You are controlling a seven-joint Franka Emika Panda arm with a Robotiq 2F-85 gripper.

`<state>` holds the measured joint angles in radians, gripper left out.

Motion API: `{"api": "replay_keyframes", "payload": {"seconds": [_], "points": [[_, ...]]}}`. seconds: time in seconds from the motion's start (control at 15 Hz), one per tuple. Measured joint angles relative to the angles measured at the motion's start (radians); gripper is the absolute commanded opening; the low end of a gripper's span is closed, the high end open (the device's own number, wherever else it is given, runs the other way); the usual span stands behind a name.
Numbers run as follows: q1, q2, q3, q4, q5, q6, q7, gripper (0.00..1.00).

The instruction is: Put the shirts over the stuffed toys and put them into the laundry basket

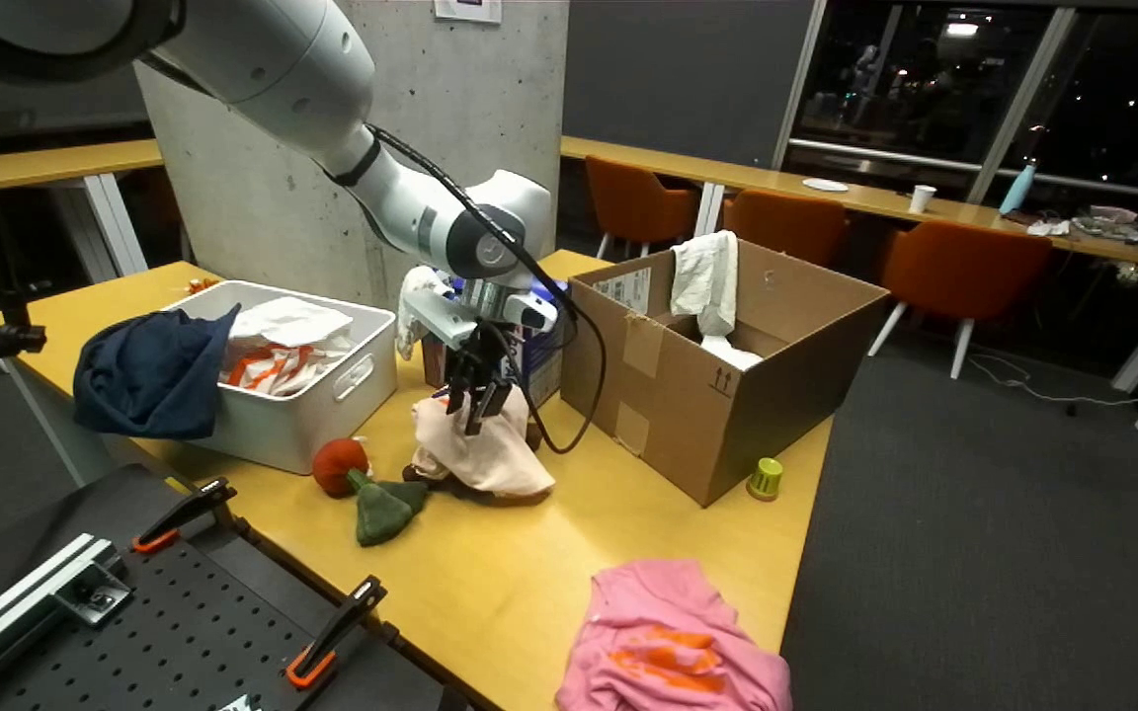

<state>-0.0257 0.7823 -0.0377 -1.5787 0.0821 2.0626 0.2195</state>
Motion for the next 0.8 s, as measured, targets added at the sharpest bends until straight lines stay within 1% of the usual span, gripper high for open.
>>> {"api": "replay_keyframes", "payload": {"seconds": [0.13,0.33,0.47,0.6,0.8], "points": [[-0.004,-0.055,-0.034,-0.075,0.001,0.016,0.053,0.99],[-0.026,-0.152,-0.084,-0.222,0.013,0.082,0.114,1.0],[-0.057,-0.198,-0.109,-0.3,0.032,0.143,0.122,1.0],[-0.101,-0.211,-0.127,-0.342,0.056,0.219,0.12,1.0],[-0.17,-0.189,-0.142,-0.352,0.08,0.333,0.111,1.0]]}}
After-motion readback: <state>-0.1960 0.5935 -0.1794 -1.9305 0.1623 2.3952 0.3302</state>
